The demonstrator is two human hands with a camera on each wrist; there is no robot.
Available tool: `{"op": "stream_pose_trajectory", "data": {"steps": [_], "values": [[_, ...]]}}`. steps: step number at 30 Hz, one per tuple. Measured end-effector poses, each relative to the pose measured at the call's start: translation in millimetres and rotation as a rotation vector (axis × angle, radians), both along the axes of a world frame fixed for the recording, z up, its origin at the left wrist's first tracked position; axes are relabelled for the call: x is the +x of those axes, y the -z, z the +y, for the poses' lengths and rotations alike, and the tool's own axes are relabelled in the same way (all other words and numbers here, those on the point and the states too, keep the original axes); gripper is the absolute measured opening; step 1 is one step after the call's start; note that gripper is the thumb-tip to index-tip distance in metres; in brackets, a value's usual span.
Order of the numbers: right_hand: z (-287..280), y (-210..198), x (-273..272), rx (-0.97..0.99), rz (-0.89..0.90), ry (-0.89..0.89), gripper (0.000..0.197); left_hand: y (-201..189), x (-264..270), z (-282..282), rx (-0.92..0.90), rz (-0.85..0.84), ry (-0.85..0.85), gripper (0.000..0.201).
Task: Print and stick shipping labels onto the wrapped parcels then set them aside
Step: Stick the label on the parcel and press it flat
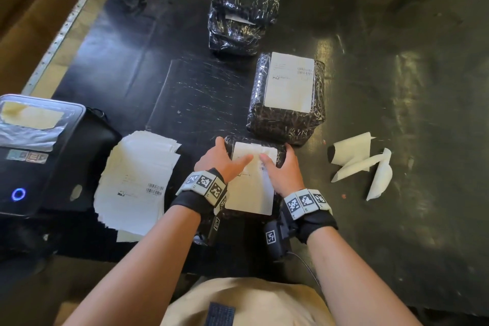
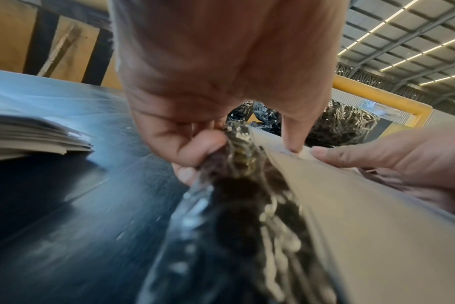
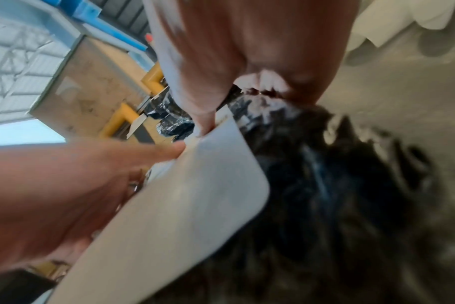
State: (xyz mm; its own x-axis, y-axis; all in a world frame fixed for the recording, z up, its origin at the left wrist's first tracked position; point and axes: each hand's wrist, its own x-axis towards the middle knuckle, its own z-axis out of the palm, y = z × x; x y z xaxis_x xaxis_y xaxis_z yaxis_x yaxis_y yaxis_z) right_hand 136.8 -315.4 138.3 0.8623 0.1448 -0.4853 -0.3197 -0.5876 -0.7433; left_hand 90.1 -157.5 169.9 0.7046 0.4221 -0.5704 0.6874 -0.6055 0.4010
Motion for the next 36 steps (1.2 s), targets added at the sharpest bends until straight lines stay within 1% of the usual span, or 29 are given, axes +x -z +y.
{"op": "stream_pose_trajectory", "data": {"steps": [4,6,7,9,10,11,12,13,16,18,19,23,25,27,29,31,32,34,36], "values": [[-11.0,-2.0,6.0,0.007,0.039,-0.102,0.072,3.4,-6.8,6.8,-0.118,-0.038,-0.033,0.067],[-14.3,-3.2,4.3,0.007,0.036,-0.113,0.073,2.4,-10.5,8.0,-0.141,-0.061,-0.043,0.061],[-13.9,-3.5,1.1,0.017,0.039,-0.102,0.079,1.4,-12.8,8.5,-0.15,-0.068,-0.05,0.058],[-10.3,0.3,-9.2,0.012,0.06,-0.069,0.103,1.0,-18.0,9.0,-0.174,-0.072,-0.057,0.058],[-8.3,3.9,-15.5,-0.004,0.068,-0.051,0.112,0.9,-21.0,9.1,-0.187,-0.069,-0.054,0.061],[-6.6,7.2,-20.7,-0.016,0.067,-0.031,0.114,1.8,-23.7,8.8,-0.196,-0.068,-0.051,0.066],[-5.7,8.6,-24.2,-0.024,0.058,-0.007,0.111,3.2,-26.4,8.2,-0.202,-0.071,-0.052,0.069],[-5.2,8.2,-25.8,-0.025,0.044,0.018,0.102,4.2,-28.3,7.4,-0.207,-0.083,-0.058,0.071],[-7.4,5.9,-23.4,-0.005,0.017,0.06,0.072,5.7,-30.1,4.8,-0.225,-0.117,-0.081,0.066],[-10.5,5.4,-20.1,0.004,0.005,0.051,0.061,6.4,-29.1,4.4,-0.229,-0.13,-0.09,0.061],[-11.6,5.9,-19.4,0.003,0.003,0.039,0.059,6.4,-28.8,4.5,-0.227,-0.136,-0.095,0.059],[-16.3,5.1,-22.5,0.001,-0.008,0.016,0.061,6.0,-32.6,3.9,-0.186,-0.153,-0.088,0.051],[-20.2,3.2,-27.0,0.031,0.004,0.018,0.064,5.7,-37.8,3.8,-0.162,-0.146,-0.063,0.054],[-22.8,1.3,-35.2,0.024,0.038,-0.005,0.068,6.5,-44.1,3.7,-0.173,-0.133,-0.046,0.064],[-21.2,2.7,-44.1,-0.015,0.051,-0.014,0.078,7.7,-49.9,0.9,-0.187,-0.117,-0.035,0.074],[-16.3,7.4,-49.9,-0.051,0.053,0.004,0.097,9.6,-53.3,-3.2,-0.164,-0.12,-0.042,0.077],[-14.2,11.2,-51.0,-0.053,0.059,0.013,0.102,9.7,-53.9,-5.2,-0.15,-0.127,-0.053,0.076],[-11.7,11.8,-51.6,-0.043,0.063,0.032,0.1,9.2,-53.2,-8.4,-0.131,-0.13,-0.073,0.074],[-12.4,8.4,-52.3,-0.04,0.063,0.041,0.091,6.7,-51.7,-11.2,-0.103,-0.118,-0.085,0.074]]}}
